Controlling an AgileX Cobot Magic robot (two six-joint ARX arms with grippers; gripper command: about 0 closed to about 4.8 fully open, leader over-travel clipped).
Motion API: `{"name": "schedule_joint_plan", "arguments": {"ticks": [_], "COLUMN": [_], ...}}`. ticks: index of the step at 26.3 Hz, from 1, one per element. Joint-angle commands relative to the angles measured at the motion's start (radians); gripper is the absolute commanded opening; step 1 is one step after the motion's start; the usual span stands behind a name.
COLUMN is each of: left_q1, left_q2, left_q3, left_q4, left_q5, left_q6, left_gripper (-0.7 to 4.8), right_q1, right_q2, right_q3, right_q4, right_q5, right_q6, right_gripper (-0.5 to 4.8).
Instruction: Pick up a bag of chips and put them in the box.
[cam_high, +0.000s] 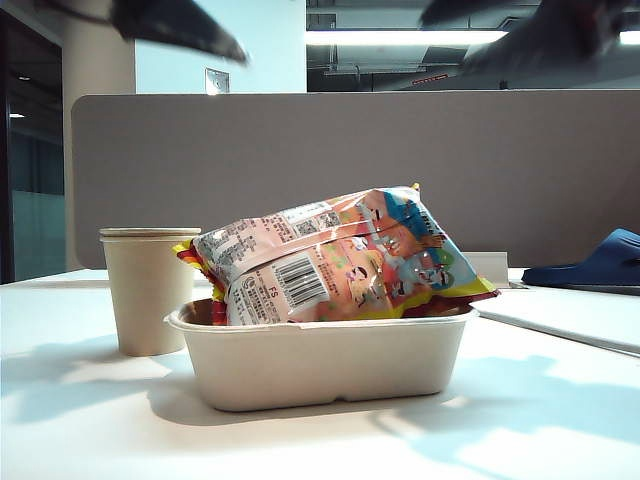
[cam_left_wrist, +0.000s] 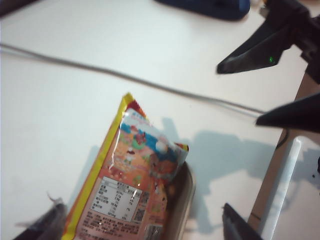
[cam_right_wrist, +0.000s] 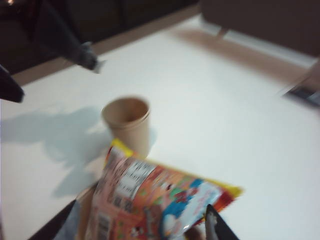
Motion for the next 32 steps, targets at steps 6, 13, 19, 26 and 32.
{"name": "schedule_joint_plan", "arguments": {"ticks": [6, 13, 19, 26, 32], "left_q1": [-0.001, -0.001, -0.001, -0.001, -0.001], "left_q2": [-0.236, -0.452, -0.643, -0.842, -0.977], "left_q3": [0.004, 0.003, -0.001, -0.032, -0.09], "left_q4": [0.005, -0.005, -0.067, -0.114, -0.145], "left_q5": [-0.016, -0.115, -0.204, -0.27, -0.276], "left_q6": [-0.067, -0.106, -0.118, -0.136, -0.162], "left_gripper": [4.03, 4.02, 3.98, 3.94, 3.94], "right_q1": [0.001, 0.001, 0.001, 0.002, 0.002], "right_q2": [-0.287, -0.451, -0.486, -0.49, -0.5], "right_q3": [0.007, 0.007, 0.007, 0.007, 0.006], "right_q4": [-0.164, -0.329, -0.419, -0.442, -0.459], "right_q5": [0.19, 0.235, 0.234, 0.224, 0.175], "right_q6": [-0.01, -0.021, -0.021, 0.009, 0.047], "right_gripper": [3.14, 2.92, 2.92, 2.65, 2.64]}}
